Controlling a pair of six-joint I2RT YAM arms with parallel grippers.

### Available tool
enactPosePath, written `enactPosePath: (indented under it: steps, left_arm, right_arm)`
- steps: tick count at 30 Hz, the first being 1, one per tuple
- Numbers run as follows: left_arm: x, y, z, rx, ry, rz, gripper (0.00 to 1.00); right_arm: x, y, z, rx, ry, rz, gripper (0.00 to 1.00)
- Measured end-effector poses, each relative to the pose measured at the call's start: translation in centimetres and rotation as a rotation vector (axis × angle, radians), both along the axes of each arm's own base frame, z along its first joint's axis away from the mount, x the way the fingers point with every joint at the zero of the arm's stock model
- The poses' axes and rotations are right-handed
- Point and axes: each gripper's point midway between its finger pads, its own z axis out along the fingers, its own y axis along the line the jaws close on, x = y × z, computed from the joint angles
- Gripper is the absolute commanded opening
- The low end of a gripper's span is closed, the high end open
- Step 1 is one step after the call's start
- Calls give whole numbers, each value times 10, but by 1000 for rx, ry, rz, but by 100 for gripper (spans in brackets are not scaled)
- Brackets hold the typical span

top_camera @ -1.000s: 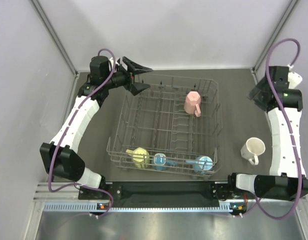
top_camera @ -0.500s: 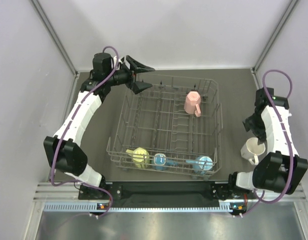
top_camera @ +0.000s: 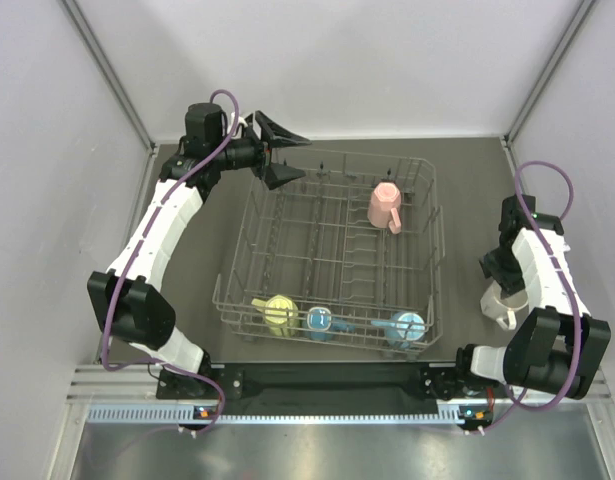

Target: Load the cups into the dish rack

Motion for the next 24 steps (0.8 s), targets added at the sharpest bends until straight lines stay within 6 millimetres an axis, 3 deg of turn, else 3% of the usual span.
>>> enactPosePath:
  steps: [8,9,14,24]
  left_arm:
    - [-2,0,1,-4,-6,-14,77]
    - [-2,0,1,-4,-6,-15,77]
    - [-2,0,1,-4,-7,-14,77]
    - [-8,2,-9,2,18,-14,77]
  right_arm:
    - [13,-1,-6,1,-47,20,26]
    - [14,-1,-6,0,-48,24,17]
    - [16,-2,-10,-5,-56,31,2]
    - [15,-3,-10,-9,-45,69,0]
